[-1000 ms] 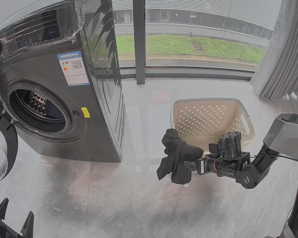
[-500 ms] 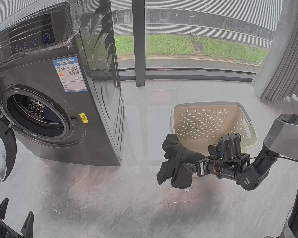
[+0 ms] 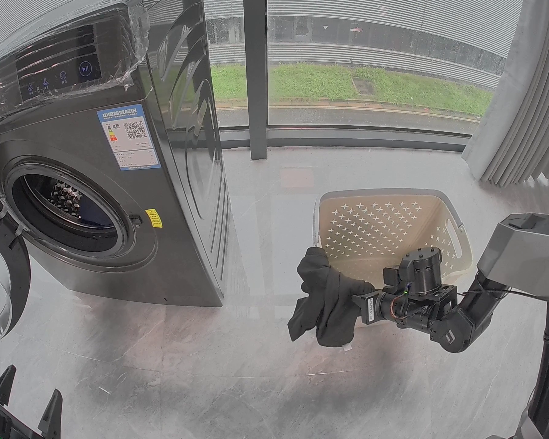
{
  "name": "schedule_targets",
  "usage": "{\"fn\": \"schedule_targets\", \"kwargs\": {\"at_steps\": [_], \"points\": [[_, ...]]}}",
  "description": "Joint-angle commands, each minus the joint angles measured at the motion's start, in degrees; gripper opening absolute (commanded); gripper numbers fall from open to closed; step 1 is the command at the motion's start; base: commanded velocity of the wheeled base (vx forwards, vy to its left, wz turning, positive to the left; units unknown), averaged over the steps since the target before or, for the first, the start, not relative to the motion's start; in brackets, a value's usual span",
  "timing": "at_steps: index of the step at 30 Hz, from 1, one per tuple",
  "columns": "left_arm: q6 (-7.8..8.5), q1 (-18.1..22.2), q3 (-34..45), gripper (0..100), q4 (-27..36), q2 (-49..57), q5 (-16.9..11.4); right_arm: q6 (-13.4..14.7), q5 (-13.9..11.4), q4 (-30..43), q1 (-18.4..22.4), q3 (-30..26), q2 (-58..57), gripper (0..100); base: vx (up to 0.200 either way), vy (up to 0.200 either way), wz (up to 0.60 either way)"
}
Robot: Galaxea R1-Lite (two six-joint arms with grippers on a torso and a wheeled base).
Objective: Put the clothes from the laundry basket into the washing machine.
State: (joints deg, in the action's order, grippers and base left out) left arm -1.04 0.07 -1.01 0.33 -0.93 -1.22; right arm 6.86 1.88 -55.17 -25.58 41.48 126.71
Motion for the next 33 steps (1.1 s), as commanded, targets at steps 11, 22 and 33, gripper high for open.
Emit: {"fn": "schedule_targets", "kwargs": {"at_steps": [11, 22, 33], "points": [[-0.02, 0.0, 0.9, 100, 0.0, 0.8, 0.0, -0.1, -0.1, 0.8, -0.2, -4.0, -7.8, 0, 0.0, 0.0, 0.0], [0.07, 0.0, 0.9, 100, 0.0, 0.8, 0.0, -0.2, 0.9, 0.0, -3.0, -14.1, -26.5, 0, 0.0, 0.0, 0.0], [-0.02, 0.0, 0.9, 100, 0.0, 0.8, 0.0, 0.2, 0.9, -5.3, -9.2, -19.9, -48.9, 0, 0.0, 0.0, 0.0]]}}
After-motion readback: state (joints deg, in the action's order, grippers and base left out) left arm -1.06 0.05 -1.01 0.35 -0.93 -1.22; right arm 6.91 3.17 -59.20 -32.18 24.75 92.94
